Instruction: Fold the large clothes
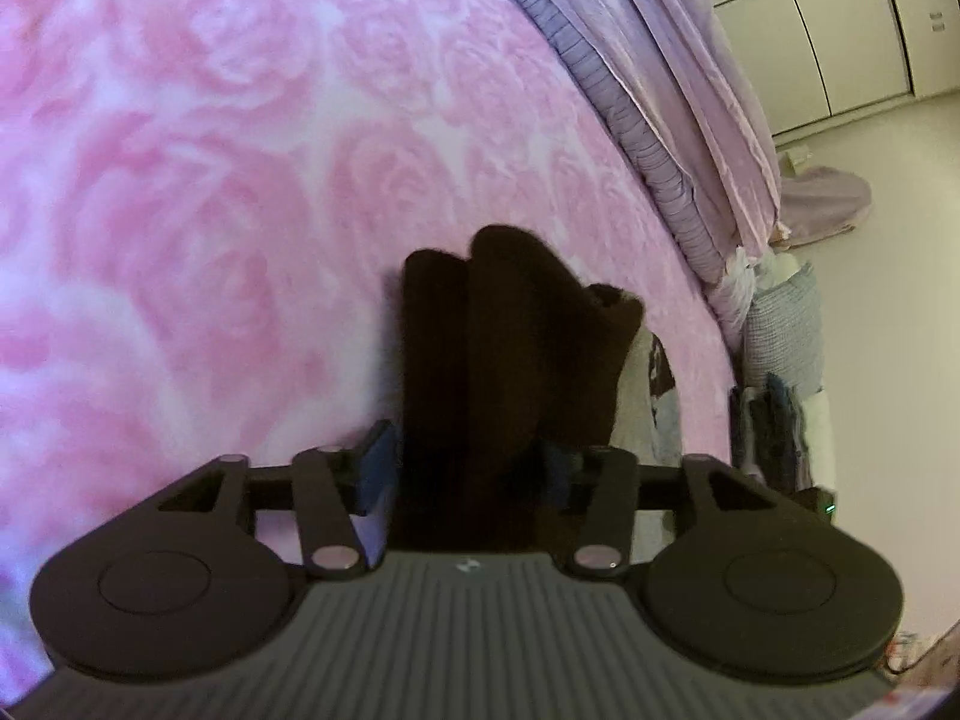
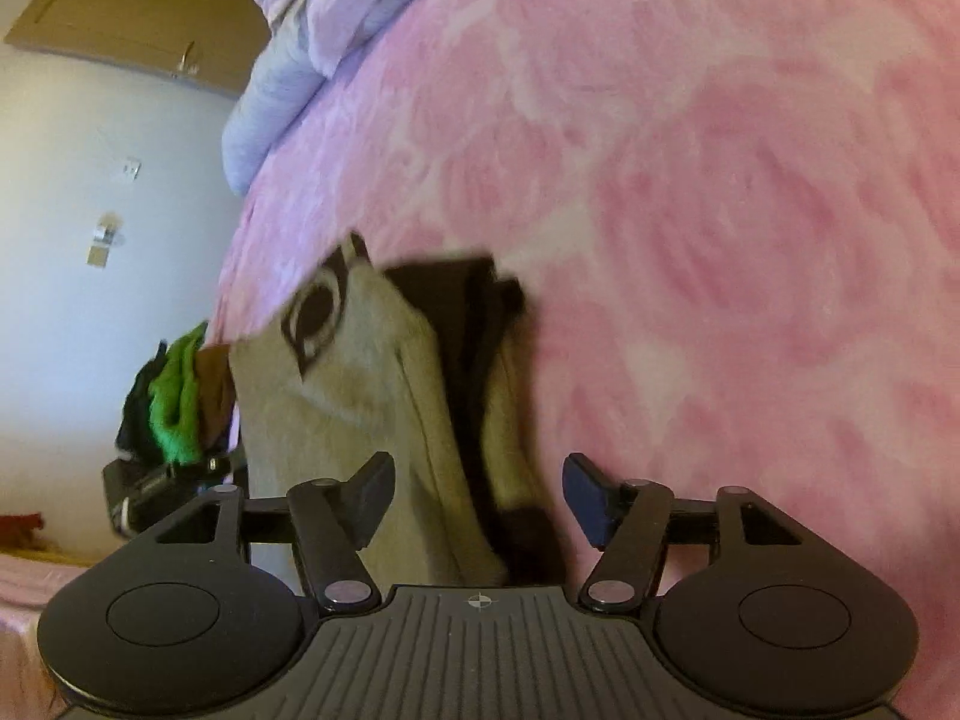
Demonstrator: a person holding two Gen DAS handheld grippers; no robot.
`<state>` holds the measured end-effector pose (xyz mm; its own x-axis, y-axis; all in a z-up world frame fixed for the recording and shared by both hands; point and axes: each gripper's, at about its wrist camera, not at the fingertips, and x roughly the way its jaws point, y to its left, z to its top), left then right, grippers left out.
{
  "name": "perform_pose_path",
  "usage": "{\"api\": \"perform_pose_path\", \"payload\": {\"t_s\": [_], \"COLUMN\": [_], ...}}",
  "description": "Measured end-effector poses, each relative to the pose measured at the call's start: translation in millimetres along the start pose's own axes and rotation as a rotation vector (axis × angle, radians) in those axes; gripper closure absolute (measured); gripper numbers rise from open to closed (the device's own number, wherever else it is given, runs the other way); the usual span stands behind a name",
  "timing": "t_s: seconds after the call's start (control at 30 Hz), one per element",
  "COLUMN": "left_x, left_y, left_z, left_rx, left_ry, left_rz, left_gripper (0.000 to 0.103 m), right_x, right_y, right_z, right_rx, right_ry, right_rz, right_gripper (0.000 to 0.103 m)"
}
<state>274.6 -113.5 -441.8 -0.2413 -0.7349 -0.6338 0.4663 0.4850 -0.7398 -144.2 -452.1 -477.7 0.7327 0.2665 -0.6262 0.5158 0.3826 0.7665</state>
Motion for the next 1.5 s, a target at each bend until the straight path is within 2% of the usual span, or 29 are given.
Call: {"api": "perform_pose_path", "payload": {"t_s": [0.17, 0.2, 0.23, 0.27, 0.3, 0.33, 0.4, 0.57, 0.77, 0.87, 0.97, 1.1, 1.2, 1.3, 1.5], "left_x": [15, 21, 26, 30, 33, 35, 34, 19, 5, 9, 41, 118, 170, 220, 286], "left_y": [6, 5, 3, 2, 0, -1, -8, -45, -107, -151, -189, -237, -281, -320, -399], "left_z": [-7, -6, -5, -3, -2, -1, 0, -3, -15, -23, -32, -58, -92, -130, -183], "left_rx": [-0.026, -0.026, -0.023, -0.013, -0.004, 0.006, 0.035, 0.141, 0.168, 0.228, 0.246, 0.294, 0.313, 0.28, 0.232], "left_ry": [0.028, 0.031, 0.031, 0.03, 0.034, 0.037, 0.033, 0.027, 0.066, 0.098, 0.151, 0.231, 0.245, 0.249, 0.22], "left_rz": [-0.057, -0.071, -0.074, -0.082, -0.084, -0.084, -0.088, -0.033, -0.064, -0.088, -0.11, -0.136, -0.165, -0.176, -0.206], "left_gripper": [0.05, 0.05, 0.051, 0.052, 0.062, 0.076, 0.085, 0.089, 0.09, 0.09, 0.09, 0.09, 0.09, 0.091, 0.091], "right_x": [17, 21, 28, 34, 39, 40, 36, 0, -73, -119, -165, -218, -264, -310, -404], "right_y": [-1, 1, 4, 5, 4, 5, 10, 27, 54, 62, 55, 5, -38, -89, -138], "right_z": [-2, -3, -2, -2, -2, -4, -10, -33, -66, -77, -78, -77, -76, -67, -40], "right_rx": [0.036, 0.03, 0.02, 0.025, 0.047, 0.056, 0.054, 0.127, 0.236, 0.262, 0.256, 0.283, 0.277, 0.31, 0.264], "right_ry": [-0.032, -0.034, -0.035, -0.03, -0.037, -0.056, -0.089, -0.197, -0.281, -0.331, -0.388, -0.454, -0.467, -0.468, -0.456], "right_rz": [0.077, 0.08, 0.072, 0.061, 0.066, 0.066, 0.047, 0.055, 0.013, -0.01, -0.07, -0.117, -0.141, -0.152, -0.159], "right_gripper": [0.044, 0.051, 0.072, 0.078, 0.081, 0.083, 0.085, 0.086, 0.086, 0.087, 0.086, 0.086, 0.087, 0.086, 0.086]}}
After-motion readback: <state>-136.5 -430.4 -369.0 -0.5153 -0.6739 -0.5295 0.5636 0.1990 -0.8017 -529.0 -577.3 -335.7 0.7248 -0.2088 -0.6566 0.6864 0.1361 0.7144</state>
